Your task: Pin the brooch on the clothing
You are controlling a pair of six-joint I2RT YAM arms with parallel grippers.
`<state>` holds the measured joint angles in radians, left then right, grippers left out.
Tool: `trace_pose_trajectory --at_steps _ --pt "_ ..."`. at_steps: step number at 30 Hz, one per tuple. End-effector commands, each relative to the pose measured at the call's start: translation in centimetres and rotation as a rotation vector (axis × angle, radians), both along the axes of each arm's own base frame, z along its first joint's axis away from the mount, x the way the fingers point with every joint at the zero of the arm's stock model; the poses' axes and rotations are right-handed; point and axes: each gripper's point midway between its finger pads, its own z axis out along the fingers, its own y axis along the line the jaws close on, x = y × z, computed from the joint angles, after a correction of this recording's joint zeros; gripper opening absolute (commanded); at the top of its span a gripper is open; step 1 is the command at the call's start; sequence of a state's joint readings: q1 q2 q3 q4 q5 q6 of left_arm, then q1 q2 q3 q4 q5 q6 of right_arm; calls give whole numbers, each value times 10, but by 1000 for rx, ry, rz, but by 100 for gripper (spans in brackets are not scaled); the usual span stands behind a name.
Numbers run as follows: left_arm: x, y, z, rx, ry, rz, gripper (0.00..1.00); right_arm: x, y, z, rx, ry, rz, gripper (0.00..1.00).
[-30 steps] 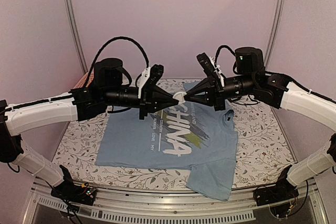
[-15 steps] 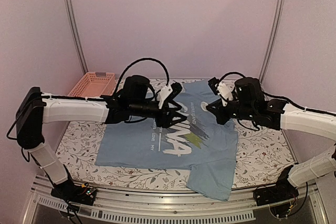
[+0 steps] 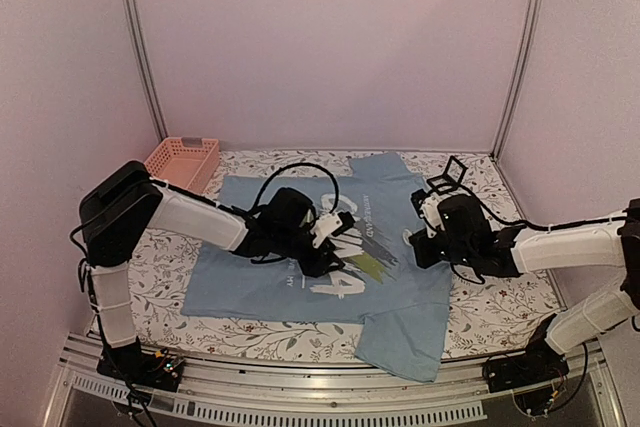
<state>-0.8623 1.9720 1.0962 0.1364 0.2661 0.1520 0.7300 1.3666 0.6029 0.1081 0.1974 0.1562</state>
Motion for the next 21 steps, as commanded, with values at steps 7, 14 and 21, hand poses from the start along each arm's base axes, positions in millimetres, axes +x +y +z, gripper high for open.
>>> trace_pose_trajectory --at_steps 7,14,21 --pt "-15 36 -34 127 19 47 54 2 -10 -24 42 42 -66 0" --pt "-26 48 -47 151 57 55 53 -3 -17 -34 50 77 -84 0" --pt "-35 67 -49 174 52 80 54 -7 -11 -32 69 85 -42 0"
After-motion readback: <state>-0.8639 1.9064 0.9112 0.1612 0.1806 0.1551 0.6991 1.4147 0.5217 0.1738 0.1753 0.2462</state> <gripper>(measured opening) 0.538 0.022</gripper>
